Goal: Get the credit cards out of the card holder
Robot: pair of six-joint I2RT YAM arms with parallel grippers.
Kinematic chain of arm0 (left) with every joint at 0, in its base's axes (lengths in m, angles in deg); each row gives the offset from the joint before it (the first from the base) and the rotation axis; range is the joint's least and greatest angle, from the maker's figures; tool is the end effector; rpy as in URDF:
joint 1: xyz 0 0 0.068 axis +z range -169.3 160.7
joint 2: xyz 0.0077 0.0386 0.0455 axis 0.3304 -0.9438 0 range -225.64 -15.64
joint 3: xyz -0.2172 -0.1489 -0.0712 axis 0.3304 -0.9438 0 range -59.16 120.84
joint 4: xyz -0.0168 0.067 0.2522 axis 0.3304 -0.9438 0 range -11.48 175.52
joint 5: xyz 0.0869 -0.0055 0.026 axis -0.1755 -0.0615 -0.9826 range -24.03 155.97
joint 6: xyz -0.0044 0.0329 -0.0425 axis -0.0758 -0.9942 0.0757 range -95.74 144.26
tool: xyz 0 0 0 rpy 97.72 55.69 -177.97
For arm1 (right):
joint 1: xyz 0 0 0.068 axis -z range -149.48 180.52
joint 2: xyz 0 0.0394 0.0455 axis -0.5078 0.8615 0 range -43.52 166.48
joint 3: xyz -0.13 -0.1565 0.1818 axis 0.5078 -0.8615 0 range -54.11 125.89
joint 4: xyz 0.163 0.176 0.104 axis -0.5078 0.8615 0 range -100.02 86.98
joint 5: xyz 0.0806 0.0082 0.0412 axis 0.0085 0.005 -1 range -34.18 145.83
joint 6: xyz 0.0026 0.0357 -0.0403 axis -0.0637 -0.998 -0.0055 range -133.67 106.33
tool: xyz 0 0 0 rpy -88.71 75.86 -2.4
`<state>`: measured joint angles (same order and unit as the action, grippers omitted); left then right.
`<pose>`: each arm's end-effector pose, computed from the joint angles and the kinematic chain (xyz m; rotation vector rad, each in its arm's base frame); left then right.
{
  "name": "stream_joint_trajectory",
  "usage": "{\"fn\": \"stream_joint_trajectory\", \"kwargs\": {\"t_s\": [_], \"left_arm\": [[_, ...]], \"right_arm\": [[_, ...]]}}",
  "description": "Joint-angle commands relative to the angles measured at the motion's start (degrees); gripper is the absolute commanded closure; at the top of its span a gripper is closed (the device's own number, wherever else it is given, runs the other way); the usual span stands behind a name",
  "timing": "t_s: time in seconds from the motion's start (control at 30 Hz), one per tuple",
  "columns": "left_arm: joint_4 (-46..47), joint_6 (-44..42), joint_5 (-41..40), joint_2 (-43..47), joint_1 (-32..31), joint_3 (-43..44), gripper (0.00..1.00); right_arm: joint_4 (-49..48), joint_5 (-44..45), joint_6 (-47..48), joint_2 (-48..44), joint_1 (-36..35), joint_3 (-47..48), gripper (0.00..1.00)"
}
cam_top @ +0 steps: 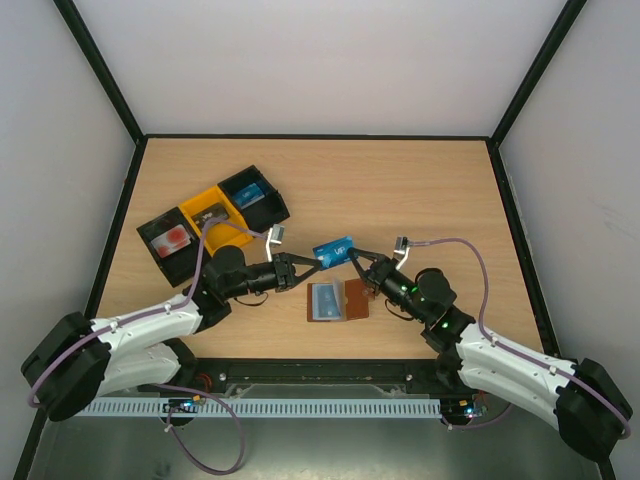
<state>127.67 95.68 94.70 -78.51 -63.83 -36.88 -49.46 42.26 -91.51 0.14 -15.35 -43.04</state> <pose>0.1519 -0.1734 0.2374 0.0438 1.9301 -1.8804 0.1161 0.1319 0.2273 0.2587 1.7627 1.8541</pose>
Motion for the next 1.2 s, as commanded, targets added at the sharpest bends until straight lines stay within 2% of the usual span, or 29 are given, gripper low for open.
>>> {"fn": "stream_joint_trajectory", "kwargs": {"t_s": [0.0,0.2,0.37,0.53,0.77,0.9,1.0,1.1,1.17], "left_arm": [[2.62,-0.49,0.8,-0.66,0.28,0.13,0.91],[2.93,-0.34,0.18,-0.63,0.25,-0.01,0.86],[3.52,-0.81,0.98,-1.45,0.24,0.77,0.97],[2.56,-1.68,0.53,-0.97,0.39,0.45,0.97],[-1.01,-3.65,0.59,2.86,2.96,-0.52,0.97],[-5.36,-5.68,1.29,5.53,6.57,-0.91,0.97],[-9.82,-7.73,2.38,7.48,11.61,-0.56,0.97],[-17.22,-10.98,3.34,8.67,17.75,1.32,0.97],[-21.51,-13.77,4.37,9.03,22.29,2.87,0.97]], "right_arm": [[-2.81,0.14,-0.75,0.28,-0.24,-1.06,0.98],[-3.53,0.11,-1.39,0.49,-0.2,-1.48,0.98],[-4.15,-0.01,-1.97,1.28,-0.26,-1.96,0.98],[-3.74,-0.41,-1.57,1.39,-0.21,-2.3,0.95],[6.53,1.43,2.2,-4.15,-0.19,-2.99,0.58],[11.97,1.24,3.65,-6.94,-0.23,-4.04,0.44],[11.94,0.17,2.85,-7.86,-0.2,-6.24,0.35],[10.22,-1.4,2.29,-7.61,-0.22,-7.98,0.29],[10.17,-2.3,3.0,-7.17,-0.2,-8.05,0.17]]}}
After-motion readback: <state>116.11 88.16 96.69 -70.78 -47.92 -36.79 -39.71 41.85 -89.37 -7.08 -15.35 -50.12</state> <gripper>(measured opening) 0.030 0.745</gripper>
